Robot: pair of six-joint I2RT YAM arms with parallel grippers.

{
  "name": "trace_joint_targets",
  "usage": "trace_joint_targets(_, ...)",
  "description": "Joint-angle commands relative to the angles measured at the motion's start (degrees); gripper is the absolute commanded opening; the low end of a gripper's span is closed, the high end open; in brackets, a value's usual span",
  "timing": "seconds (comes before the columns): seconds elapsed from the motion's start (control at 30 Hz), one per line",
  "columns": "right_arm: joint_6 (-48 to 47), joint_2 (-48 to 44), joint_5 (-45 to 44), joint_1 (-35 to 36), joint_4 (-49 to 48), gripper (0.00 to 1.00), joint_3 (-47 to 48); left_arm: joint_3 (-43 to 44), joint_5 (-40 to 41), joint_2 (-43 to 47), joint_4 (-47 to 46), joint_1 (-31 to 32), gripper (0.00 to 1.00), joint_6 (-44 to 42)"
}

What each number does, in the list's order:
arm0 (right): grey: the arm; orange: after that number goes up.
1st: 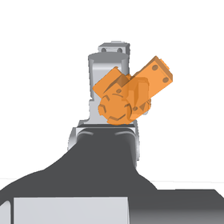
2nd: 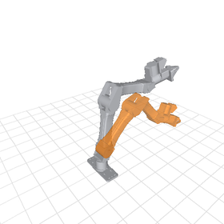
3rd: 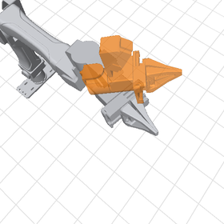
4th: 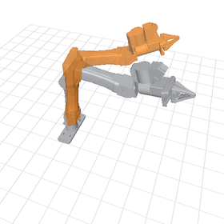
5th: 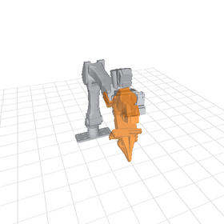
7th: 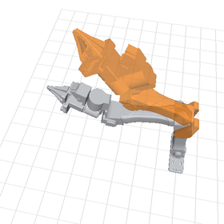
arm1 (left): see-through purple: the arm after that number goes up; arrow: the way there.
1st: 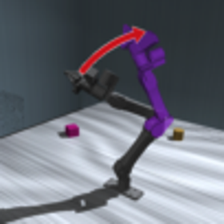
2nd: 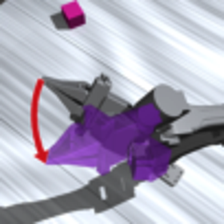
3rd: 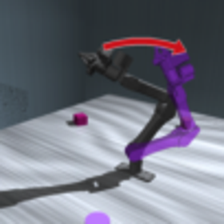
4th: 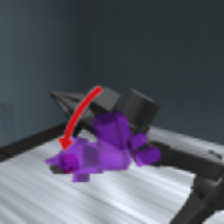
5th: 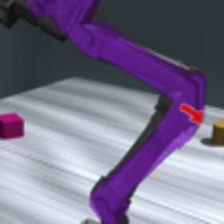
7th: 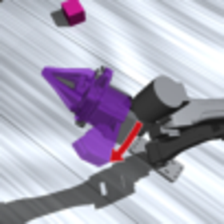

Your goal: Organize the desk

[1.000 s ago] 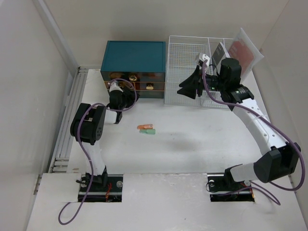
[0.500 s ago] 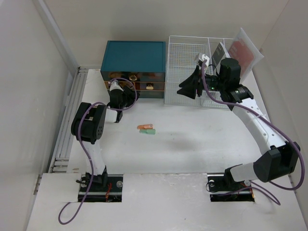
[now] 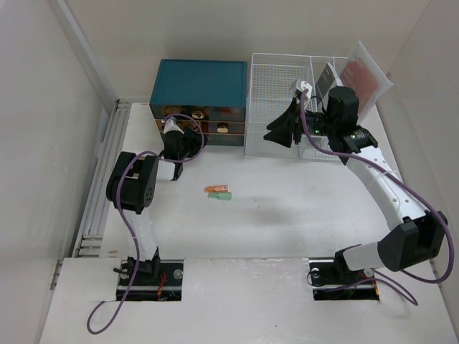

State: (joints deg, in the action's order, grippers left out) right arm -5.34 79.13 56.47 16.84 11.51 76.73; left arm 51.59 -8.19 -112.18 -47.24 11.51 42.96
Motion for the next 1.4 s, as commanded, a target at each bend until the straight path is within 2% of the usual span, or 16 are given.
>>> trace_joint_targets(0.0, -0.90, -0.30, 1.80, -0.32, -1.58, 0.49, 0.35, 3.43, -1.21, -0.32, -1.71, -0.26, 0.42, -0.42)
trace_joint_targets(0.1, -1.42, -0.30, 1.80, -0.32, -1.58, 0.49, 0.35, 3.43, -1.22, -0.32, -1.71, -0.26, 0.38, -0.42)
trace_joint_targets(0.13, -1.42, -0.30, 1.80, -0.32, -1.58, 0.49, 0.35, 3.43, -1.22, -0.32, -1.71, -0.26, 0.33, -0.42)
trace_joint_targets(0.3, -1.42, -0.30, 1.80, -0.32, -1.58, 0.49, 0.35, 2.20, -1.22, -0.32, -1.71, -0.26, 0.24, -0.42)
trace_joint_targets(0.6, -1.42, 0.23, 2.33, -0.32, -1.05, 0.49, 0.35, -5.44, -2.89, 3.01, -7.68, -0.26, 0.23, 2.12)
trace_joint_targets(0.97, -1.42, 0.23, 2.95, -0.32, -1.05, 0.49, 0.35, -21.86, -4.03, 9.17, -16.65, 0.79, 0.23, 3.71)
trace_joint_targets(1.1, -1.42, 0.23, 3.47, -0.32, -1.05, 0.49, 0.35, -24.78, -4.03, 10.23, -18.58, 1.32, 0.23, 4.24)
trace_joint_targets(1.17, -1.42, 0.23, 3.47, -0.32, -1.05, 0.49, 0.35, -25.58, -4.03, 10.75, -18.59, 1.32, 0.29, 4.24)
trace_joint_targets(1.2, -1.42, 0.23, 3.47, -0.32, -1.05, 0.49, 0.35, -26.10, -4.03, 10.75, -18.59, 1.32, 0.36, 4.24)
trace_joint_targets(1.23, -1.42, 0.75, 3.47, -0.32, -1.05, 0.49, 0.35, -26.10, -3.51, 11.36, -18.06, 1.32, 0.56, 4.24)
trace_joint_targets(1.37, -1.42, 0.76, 3.47, -0.32, -1.05, 0.49, 0.35, -25.58, -2.98, 12.59, -14.29, 1.32, 0.85, 3.71)
